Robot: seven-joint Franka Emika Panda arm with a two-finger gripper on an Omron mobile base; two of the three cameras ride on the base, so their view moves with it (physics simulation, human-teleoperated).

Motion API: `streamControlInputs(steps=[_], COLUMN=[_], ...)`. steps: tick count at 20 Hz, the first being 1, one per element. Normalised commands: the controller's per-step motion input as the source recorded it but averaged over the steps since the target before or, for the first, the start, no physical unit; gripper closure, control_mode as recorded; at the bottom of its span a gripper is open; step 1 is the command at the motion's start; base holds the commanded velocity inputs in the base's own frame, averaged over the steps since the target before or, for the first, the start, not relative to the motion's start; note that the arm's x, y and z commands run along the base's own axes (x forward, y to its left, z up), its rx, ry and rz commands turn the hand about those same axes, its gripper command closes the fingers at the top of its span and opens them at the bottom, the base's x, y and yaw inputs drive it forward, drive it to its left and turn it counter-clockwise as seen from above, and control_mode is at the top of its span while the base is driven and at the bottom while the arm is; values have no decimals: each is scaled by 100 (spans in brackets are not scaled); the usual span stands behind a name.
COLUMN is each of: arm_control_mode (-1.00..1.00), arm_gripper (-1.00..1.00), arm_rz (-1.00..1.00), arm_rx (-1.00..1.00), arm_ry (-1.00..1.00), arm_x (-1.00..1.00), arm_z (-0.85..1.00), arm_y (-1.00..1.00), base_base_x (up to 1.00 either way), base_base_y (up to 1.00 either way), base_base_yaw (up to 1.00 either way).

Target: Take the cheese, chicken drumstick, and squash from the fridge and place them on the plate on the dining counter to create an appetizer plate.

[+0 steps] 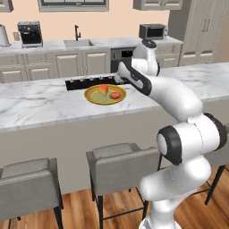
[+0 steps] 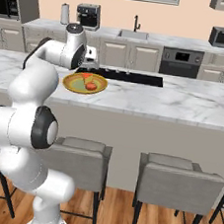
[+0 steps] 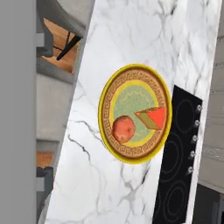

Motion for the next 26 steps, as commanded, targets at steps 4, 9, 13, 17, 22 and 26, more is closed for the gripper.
streamControlInputs(steps=[4,9,13,17,22,26], arm_control_mode=[-100,-100,-100,100,100,100], arm_gripper=[-100,-100,-100,-100,-100,-100], arm_rz=[-15,-14,-6,0,0,0], arm_rx=[-7,-1,-1,0,0,0], arm_ry=[21,1,0,-2,0,0], arm_x=[-100,-100,-95,-35,0,0], arm_z=[2,0,0,0,0,0], arm_y=[0,-3,-6,-1,0,0], base_base_x=[0,0,0,-9,-24,0], base_base_y=[0,0,0,0,-24,-15], base_base_yaw=[0,0,0,0,-60,-95])
